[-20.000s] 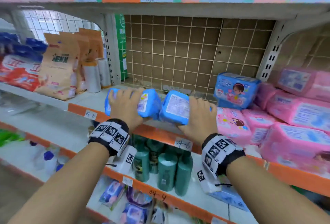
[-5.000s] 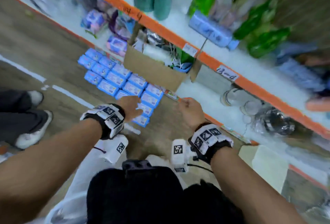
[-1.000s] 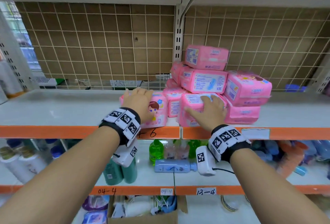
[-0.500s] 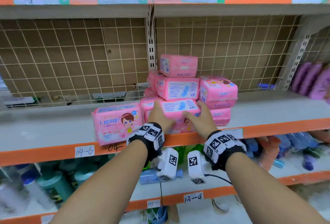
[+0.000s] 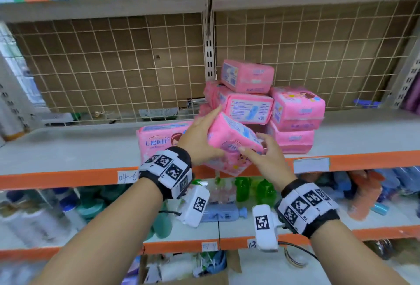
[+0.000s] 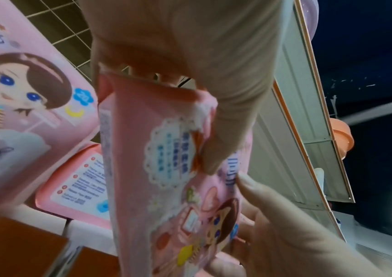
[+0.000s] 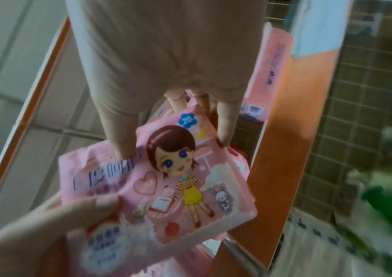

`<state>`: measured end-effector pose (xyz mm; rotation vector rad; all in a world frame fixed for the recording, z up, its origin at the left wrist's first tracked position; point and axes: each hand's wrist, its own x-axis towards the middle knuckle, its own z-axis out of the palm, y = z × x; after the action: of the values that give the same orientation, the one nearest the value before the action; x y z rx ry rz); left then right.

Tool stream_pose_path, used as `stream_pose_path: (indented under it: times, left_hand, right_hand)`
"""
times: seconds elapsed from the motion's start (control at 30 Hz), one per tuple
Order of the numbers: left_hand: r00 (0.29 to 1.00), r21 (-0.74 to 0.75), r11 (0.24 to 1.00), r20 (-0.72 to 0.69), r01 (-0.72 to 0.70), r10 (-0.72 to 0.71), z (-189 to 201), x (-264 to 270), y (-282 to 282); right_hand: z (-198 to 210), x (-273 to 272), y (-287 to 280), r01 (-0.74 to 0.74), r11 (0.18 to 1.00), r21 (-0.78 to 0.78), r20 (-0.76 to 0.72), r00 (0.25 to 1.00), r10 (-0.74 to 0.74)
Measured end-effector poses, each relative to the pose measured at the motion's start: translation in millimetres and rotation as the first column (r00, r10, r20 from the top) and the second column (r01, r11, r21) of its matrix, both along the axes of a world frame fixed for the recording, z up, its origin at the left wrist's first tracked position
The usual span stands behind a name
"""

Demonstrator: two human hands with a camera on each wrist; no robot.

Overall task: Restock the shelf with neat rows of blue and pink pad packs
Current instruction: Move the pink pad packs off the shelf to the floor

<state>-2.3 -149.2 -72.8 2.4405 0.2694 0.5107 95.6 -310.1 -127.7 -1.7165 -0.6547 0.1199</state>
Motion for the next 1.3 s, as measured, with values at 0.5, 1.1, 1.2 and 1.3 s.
stream_pose_path:
  times: [0.5,1.1,1.2,1.3]
  left_hand:
    - [0.989,0.121,0.993,0.144,0.018,-0.035,7,-18,-11]
    - [0.954,-0.085,0.952,-0.076,-0.295,0.289,-19,-23,-17]
    - [0.997,-0.189,0.98,0.047,-0.057,0.067,-21,-29,-37]
    - [0.996,-0.132,0.988,0.031,0.084,-0.081,-26,-34,-42]
  right_hand:
    - [12,9,-11,-0.304,0.91,0.281,-0.143,0.925,0.352]
    - [16,-19,10,0.058,0.998,-0.014,0.146,0.988,-0.056]
    - [15,-34,21,-0.164,0.979,0.123,-0.078,0.982,0.175]
    - [17,-31,17,-0.263,0.947,0.183,-0.138,0.947,0.289]
